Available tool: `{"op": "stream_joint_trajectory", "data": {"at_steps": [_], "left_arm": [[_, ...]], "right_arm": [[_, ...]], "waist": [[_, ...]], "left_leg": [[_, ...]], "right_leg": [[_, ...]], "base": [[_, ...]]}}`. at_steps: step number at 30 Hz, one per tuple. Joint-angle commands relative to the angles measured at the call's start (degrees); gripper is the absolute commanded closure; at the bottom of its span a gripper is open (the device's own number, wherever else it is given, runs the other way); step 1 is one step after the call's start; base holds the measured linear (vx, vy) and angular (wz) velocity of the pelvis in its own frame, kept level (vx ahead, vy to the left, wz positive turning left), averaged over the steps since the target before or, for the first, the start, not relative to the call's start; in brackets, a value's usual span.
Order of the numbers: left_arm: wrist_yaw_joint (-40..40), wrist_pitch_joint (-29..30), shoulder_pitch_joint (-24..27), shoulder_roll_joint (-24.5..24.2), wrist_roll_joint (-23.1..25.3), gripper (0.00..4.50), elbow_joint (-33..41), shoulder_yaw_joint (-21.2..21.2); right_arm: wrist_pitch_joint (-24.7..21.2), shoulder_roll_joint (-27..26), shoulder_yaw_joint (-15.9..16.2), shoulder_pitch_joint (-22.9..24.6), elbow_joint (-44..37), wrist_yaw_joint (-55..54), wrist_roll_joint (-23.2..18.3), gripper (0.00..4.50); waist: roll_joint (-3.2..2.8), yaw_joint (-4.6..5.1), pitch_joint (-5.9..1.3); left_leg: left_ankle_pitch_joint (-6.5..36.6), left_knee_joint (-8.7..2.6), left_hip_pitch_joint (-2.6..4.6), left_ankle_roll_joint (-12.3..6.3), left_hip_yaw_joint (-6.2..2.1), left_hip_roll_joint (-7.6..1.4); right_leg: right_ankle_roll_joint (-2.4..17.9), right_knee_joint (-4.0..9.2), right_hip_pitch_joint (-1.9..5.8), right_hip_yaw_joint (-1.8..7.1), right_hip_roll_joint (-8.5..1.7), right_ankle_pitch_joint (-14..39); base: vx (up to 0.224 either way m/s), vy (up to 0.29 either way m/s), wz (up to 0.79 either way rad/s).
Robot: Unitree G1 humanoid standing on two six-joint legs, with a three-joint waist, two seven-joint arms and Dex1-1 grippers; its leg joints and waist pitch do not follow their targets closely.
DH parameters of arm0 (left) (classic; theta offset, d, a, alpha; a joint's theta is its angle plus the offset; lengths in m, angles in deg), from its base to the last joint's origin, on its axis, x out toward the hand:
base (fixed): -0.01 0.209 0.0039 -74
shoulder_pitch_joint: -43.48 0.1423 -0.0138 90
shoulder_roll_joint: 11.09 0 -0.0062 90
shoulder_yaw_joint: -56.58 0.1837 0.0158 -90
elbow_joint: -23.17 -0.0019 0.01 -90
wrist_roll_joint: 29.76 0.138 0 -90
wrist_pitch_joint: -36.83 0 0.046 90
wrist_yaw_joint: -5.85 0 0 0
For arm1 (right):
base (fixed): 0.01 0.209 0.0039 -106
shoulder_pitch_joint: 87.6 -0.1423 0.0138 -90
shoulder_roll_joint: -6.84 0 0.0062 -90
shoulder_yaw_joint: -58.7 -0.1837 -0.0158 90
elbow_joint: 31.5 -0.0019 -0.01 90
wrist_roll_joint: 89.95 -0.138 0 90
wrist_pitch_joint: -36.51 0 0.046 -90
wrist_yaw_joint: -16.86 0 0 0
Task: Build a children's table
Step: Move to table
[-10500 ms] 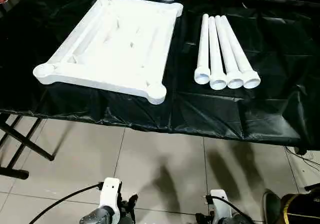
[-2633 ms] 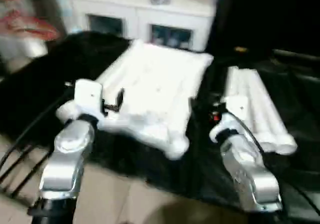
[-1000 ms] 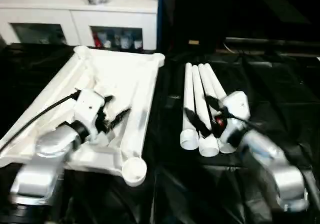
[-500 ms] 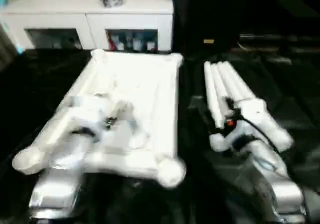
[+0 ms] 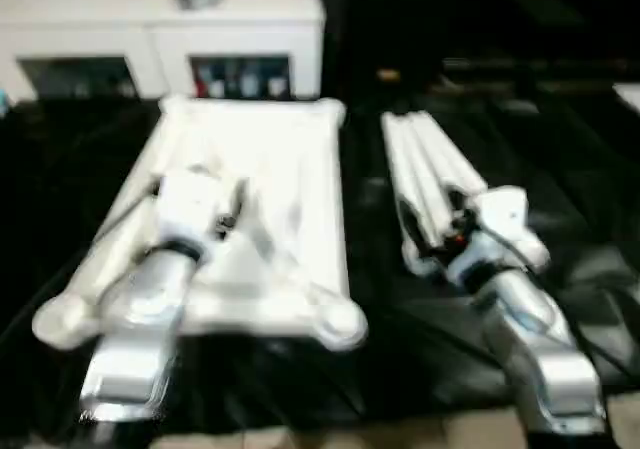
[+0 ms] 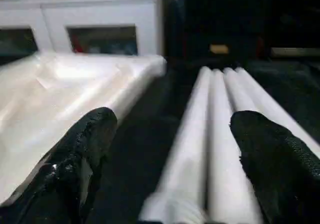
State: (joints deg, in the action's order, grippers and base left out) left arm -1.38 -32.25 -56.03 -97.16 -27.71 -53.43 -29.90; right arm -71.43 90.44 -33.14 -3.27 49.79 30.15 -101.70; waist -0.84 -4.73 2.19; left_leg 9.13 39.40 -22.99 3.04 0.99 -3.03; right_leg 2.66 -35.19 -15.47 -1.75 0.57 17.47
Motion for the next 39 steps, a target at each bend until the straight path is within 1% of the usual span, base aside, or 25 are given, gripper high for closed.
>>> {"op": "stream_joint_trajectory", "data": {"at_steps": [1,3,4,5,6,7,8,14,15,17,19,20,21,22,23,24,26,27,28,29,30,31,32,34,39], "left_arm": [[-0.3,0.96,-0.58,-0.72,0.11,1.25,-1.21,-0.89],[-0.16,2.03,-0.9,-0.3,0.19,1.25,-1.62,-1.15],[-0.07,2.28,-1.05,-0.31,0.39,1.25,-1.9,-1.22],[0.06,2.43,-1.16,-0.31,0.46,1.25,-2.23,-1.42],[-0.1,2.45,-1.37,-0.31,0.23,1.25,-2.68,-1.97],[-0.1,2.45,-1.37,-0.31,0.23,1.25,-2.68,-1.97],[-0.1,2.45,-1.37,-0.31,0.23,1.25,-2.68,-1.97],[-0.11,2.38,-1.45,-0.42,0.13,1.25,-2.78,-2.08],[0.04,1.92,-1.04,-0.71,0.23,1.25,-2.31,-2.33],[0.44,1.43,-0.58,-0.95,0.32,1.25,-1.72,-2.63],[1.02,1.89,-0.68,-0.97,0.38,1.25,-1.45,-2.99],[1.19,2.23,-0.81,-0.93,0.4,1.25,-1.45,-3.09],[1.15,2.28,-0.85,-0.89,0.29,1.25,-1.53,-3.16],[1.14,2.53,-0.96,-0.9,0.3,1.25,-1.64,-3.2],[1.05,3.24,-1.25,-1.16,0.6,1.25,-1.86,-3.11],[0.57,3.53,-1.42,-1.25,0.39,1.25,-1.98,-3.02],[0.28,3.31,-1.51,-1.43,0.48,1.25,-2.04,-2.83],[-0.82,3.82,-1.64,-1.64,0.2,1.25,-2.12,-2.35],[-0.97,4.07,-1.67,-1.68,0.12,1.25,-2.13,-2.3],[-1.15,4.39,-1.7,-1.73,0.03,1.25,-2.15,-2.23],[-1.75,4.62,-1.91,-1.65,-0.6,1.25,-2.39,-2.2],[-2.4,4.71,-2.2,-1.73,-1.08,1.25,-2.7,-2.14],[-3.42,4.1,-2.6,-2.24,-1.09,1.25,-3.1,-1.63],[-9.23,2.76,-3.62,-4.47,-2.88,1.25,-4.55,-0.14],[-23.33,-3.15,-4.71,-11.65,-5.41,0.9,-7.67,2.8]], "right_arm": [[-0.4,0.2,1.04,-1.2,-0.86,1.19,-0.25,0.41],[-1.35,1.24,1.86,-1.12,-1.21,2.97,-0.72,0.41],[-1.64,1.66,2.27,-1.06,-1.39,3.8,-0.8,0.41],[-1.85,2.1,2.72,-0.92,-1.7,4.82,-0.98,0.41],[-2.46,2.93,3.64,-0.65,-2.34,6.69,-1.31,0.41],[-2.46,2.93,3.64,-0.65,-2.34,6.69,-1.31,0.41],[-2.46,2.93,3.64,-0.65,-2.34,6.69,-1.31,0.41],[-2.66,3.14,3.91,-0.61,-2.46,7.16,-1.36,0.41],[-1.81,3.47,5.25,-1.02,-1.63,7.58,0.01,0.41],[-0.69,3.71,6.81,-1.59,-0.59,7.85,1.68,0.41],[-0.05,3.43,7.65,-2.18,0.12,7.72,2.42,0.41],[0.0,3.28,7.66,-2.3,0.23,7.61,2.39,0.41],[-0.32,3.09,7.52,-2.33,0.31,7.57,2.11,0.41],[-0.96,2.79,7.24,-2.39,0.45,7.47,1.62,0.41],[-2.76,2.58,6.89,-2.58,0.61,7.39,0.87,0.41],[-3.32,2.75,6.88,-2.56,0.59,7.68,0.63,0.41],[-3.32,2.99,6.92,-2.4,0.44,8.03,0.52,0.41],[-3.49,4.06,6.92,-1.96,-0.06,9.16,0.1,0.41],[-3.58,4.2,6.91,-1.92,-0.1,9.33,0.06,0.41],[-3.68,4.37,6.9,-1.87,-0.15,9.54,0.0,0.41],[-4.1,4.9,6.53,-1.66,-0.43,10.19,-0.51,0.41],[-4.67,5.33,6.23,-1.59,-0.66,10.8,-1.1,0.41],[-5.8,5.9,5.89,-1.5,-1.21,11.6,-2.01,0.41],[-7.93,7.78,5.62,-1.2,-2.98,14.22,-3.94,0.41],[-8.64,12.33,6.33,-0.83,-4.98,20.03,-5.67,0.41]], "waist": [[1.45,-2.32,-1.47],[-1.5,-3.58,-3.15],[-2.97,-2.8,-4.37],[-2.95,-2.19,-4.36],[-1.91,-2.72,-3.46],[-1.91,-2.72,-3.46],[-1.07,-4.8,-2.5],[-1.83,-6.72,-2.53],[-1.73,-7.62,-2.58],[-2.26,-6.64,-2.78],[-3.99,-5.45,-3.09],[-4.37,-4.75,-2.9],[-4.55,-5.08,-2.64],[-3.93,-5.12,-2.66],[-4.22,-6.09,-2.55],[-2.81,-6.76,-2.82],[-0.14,-7.83,-2.2],[1.13,-11.03,-2.76],[1.82,-11.82,-1.53],[0.92,-12.48,-2.07],[0.23,-12.21,-2.3],[0.73,-12.09,-2.87],[0.06,-11.42,-2.84],[-0.98,-11.02,-3.27],[-1.28,-10.65,-3.0]], "left_leg": [[4.23,-2.79,-0.81,0.9,2.04,-1.35],[3.85,-7.41,0.37,-5.97,0.79,-7.41],[3.99,-9.66,2.86,-11.52,-3.6,-14.85],[2.63,-10.36,4.24,-15.4,-5.52,-17.44],[4.69,-9.09,3.47,-16.25,-3.19,-13.61],[4.69,-9.09,3.47,-16.25,-3.19,-13.61],[11.79,-8.33,0.55,-7.02,1.25,-8.31],[18.25,-10.21,1.52,-0.85,2.94,-10.05],[17.13,-11.15,-2.06,-5.21,0.79,-6.88],[14.27,-10.92,-2.26,-7.44,-1.23,-5.83],[20.32,-13.19,0.96,-5.24,-7.37,-7.65],[26.55,-14.57,2.82,-3.31,-11.68,-8.19],[31.18,-15.5,3.0,-1.24,-13.34,-8.04],[36.79,-15.06,3.94,0.49,-11.7,-11.34],[38.75,-15.9,3.02,1.15,-10.92,-10.81],[39.52,-15.3,2.15,-0.5,-8.45,-8.07],[28.76,-10.11,0.81,-2.14,-4.55,-4.0],[9.35,-3.95,-0.93,-4.03,0.67,-2.4],[0.98,-4.06,-1.75,-3.81,1.61,-3.16],[0.83,-4.66,-1.6,-3.29,1.63,-4.03],[4.65,-6.61,0.03,-1.74,2.03,-6.26],[4.4,-6.79,0.37,-2.03,2.39,-6.55],[4.88,-7.75,0.91,-1.04,2.5,-7.71],[9.89,-8.61,2.16,-0.36,2.05,-10.15],[15.57,-10.14,1.87,-0.28,2.77,-10.97]], "right_leg": [[2.23,6.57,1.07,3.0,-9.99,-19.97],[-8.56,5.48,1.82,1.94,-9.82,-17.68],[-10.01,0.51,-0.88,0.72,-9.35,-16.07],[-8.99,-1.54,-3.14,1.33,-10.17,-12.43],[-3.99,-0.25,-4.8,3.79,-11.62,-9.93],[-3.99,-0.25,-4.8,3.79,-11.62,-9.93],[0.4,2.98,-2.29,3.1,-12.14,-5.47],[3.66,3.43,-3.74,1.72,-9.78,7.24],[4.18,3.59,-0.97,-2.13,-10.65,8.21],[6.51,4.24,-0.28,-4.55,-10.35,9.95],[6.22,-0.25,-2.02,-5.39,-5.57,5.71],[5.52,-2.71,-3.46,-3.56,-4.0,6.2],[5.82,-3.93,-4.08,-2.71,-3.6,7.38],[3.47,-5.21,-5.39,-0.55,-4.2,4.04],[2.84,-5.4,-5.38,-0.16,-4.11,3.45],[4.4,-2.84,-5.67,1.55,-5.06,1.2],[8.6,4.73,-5.08,4.99,-9.62,5.4],[2.04,5.81,-1.92,6.71,-12.45,5.73],[-12.61,5.7,-2.56,6.38,-11.54,3.69],[-15.95,4.97,-2.19,6.65,-11.46,2.11],[-16.35,3.8,-2.01,5.11,-9.86,-4.5],[-16.38,3.13,-2.08,4.45,-8.44,-9.26],[-13.55,2.56,-2.77,2.78,-7.53,-12.64],[-8.38,2.33,-3.7,2.42,-8.14,-8.61],[0.54,3.33,-3.66,2.62,-9.62,1.45]], "base": [[-0.075,-0.137,-0.25],[-0.066,-0.084,-0.03],[-0.053,-0.053,0.0],[-0.039,-0.063,0.0],[-0.039,-0.063,0.0],[-0.048,-0.056,0.06],[-0.061,-0.013,0.0],[-0.058,-0.015,-0.01],[-0.058,0.01,0.02],[-0.033,0.007,0.38],[0.002,-0.002,0.46],[0.025,-0.017,0.51],[0.025,-0.017,0.51],[0.003,-0.056,0.47],[-0.012,-0.128,0.36],[-0.012,-0.128,0.36],[-0.011,-0.215,0.2],[0.007,-0.236,0.13],[-0.002,-0.221,-0.06],[-0.029,-0.163,-0.04],[-0.029,-0.163,-0.04],[-0.027,-0.091,0.07],[0.0,0.0,0.0],[0.0,0.0,0.0],[-0.015,0.035,-0.04]]}}
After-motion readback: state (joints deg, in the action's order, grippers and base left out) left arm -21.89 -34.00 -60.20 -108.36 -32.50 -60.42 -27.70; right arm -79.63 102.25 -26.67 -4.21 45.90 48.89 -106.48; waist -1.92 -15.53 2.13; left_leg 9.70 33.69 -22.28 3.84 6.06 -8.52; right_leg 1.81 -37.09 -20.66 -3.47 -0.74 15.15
